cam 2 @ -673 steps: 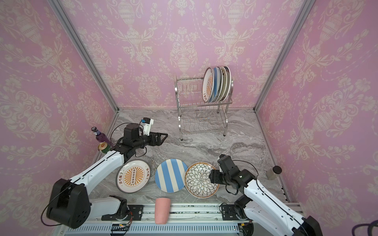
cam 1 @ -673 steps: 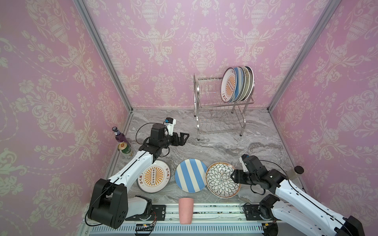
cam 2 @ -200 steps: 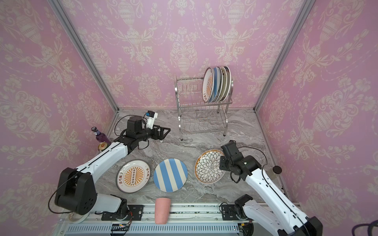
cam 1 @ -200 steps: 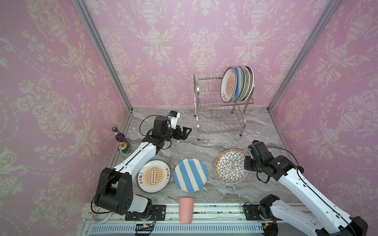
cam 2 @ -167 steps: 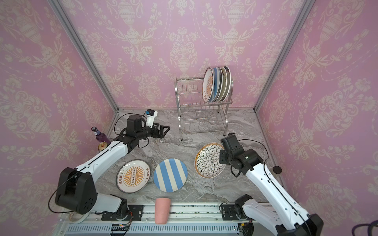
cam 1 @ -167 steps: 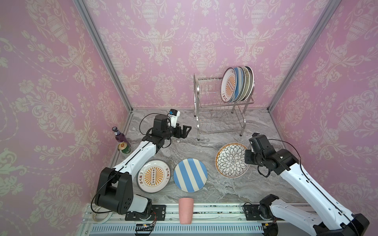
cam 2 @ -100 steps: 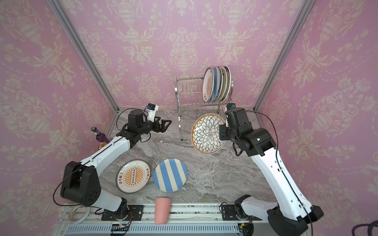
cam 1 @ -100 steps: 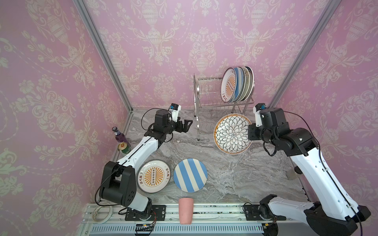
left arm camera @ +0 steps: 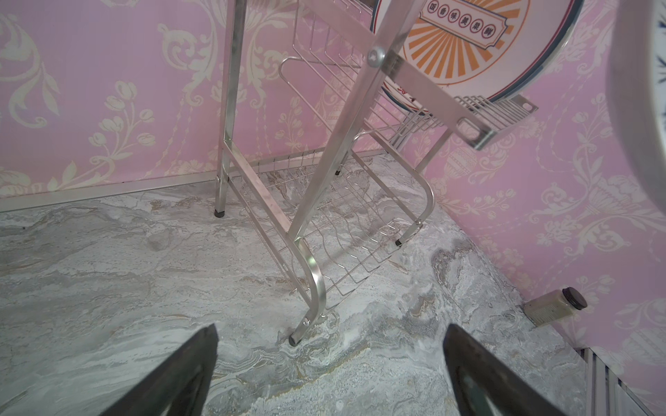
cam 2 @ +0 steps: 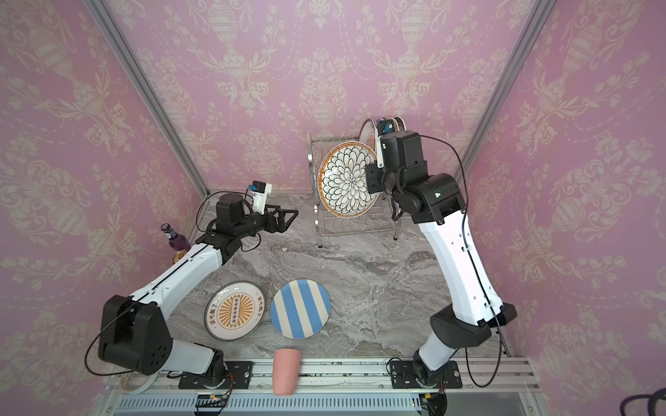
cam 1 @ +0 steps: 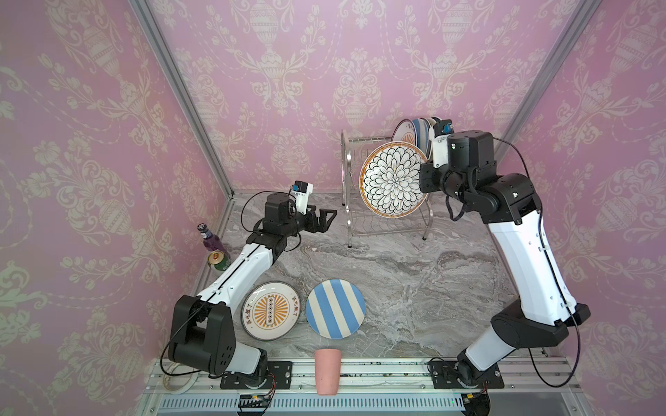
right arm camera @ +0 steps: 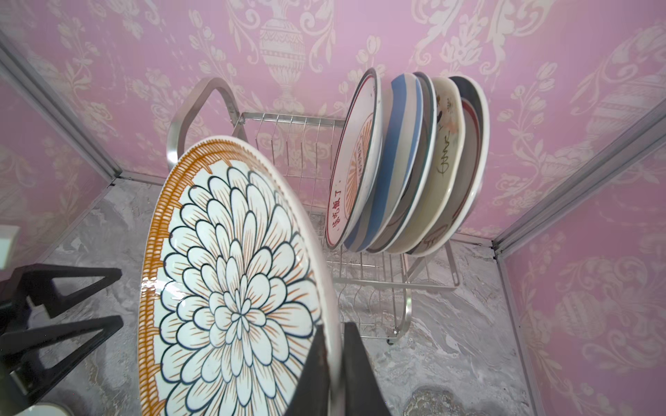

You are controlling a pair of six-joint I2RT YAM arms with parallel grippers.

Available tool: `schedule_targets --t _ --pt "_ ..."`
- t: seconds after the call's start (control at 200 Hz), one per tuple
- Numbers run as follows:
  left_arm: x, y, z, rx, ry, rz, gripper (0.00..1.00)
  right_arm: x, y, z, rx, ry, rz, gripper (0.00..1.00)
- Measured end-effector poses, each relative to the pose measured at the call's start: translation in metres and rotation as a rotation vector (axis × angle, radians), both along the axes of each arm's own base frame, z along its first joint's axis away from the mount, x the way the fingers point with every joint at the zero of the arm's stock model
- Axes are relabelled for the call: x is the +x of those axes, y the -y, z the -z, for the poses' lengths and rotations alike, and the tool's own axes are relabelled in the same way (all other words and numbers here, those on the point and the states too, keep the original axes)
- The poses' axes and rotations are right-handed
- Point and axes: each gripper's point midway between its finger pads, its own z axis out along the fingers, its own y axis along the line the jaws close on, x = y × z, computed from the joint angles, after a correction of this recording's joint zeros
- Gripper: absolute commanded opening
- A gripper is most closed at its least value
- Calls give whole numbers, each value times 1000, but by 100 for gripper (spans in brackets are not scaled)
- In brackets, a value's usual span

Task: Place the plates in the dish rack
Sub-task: 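Lift the floral plate upright toward the rack with the right gripper, then lower the floral plate into the rack's upper tier beside the other plates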

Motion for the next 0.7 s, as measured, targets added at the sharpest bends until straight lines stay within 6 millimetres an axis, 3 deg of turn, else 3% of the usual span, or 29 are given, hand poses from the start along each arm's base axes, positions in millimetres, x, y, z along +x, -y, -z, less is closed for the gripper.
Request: schedule_targets --t 0.195,0.345,0.54,0.701 --pt "-12 1 -8 -26 -17 14 99 36 11 -5 -96 85 148 0" --pt "-18 1 -9 -40 -34 22 99 51 11 -22 -170 185 233 0" --pt "-22 3 -5 -43 -60 40 99 71 -17 -53 -281 323 287 0" --pt "-24 2 1 -44 -74 45 99 87 -40 -59 -377 391 322 0"
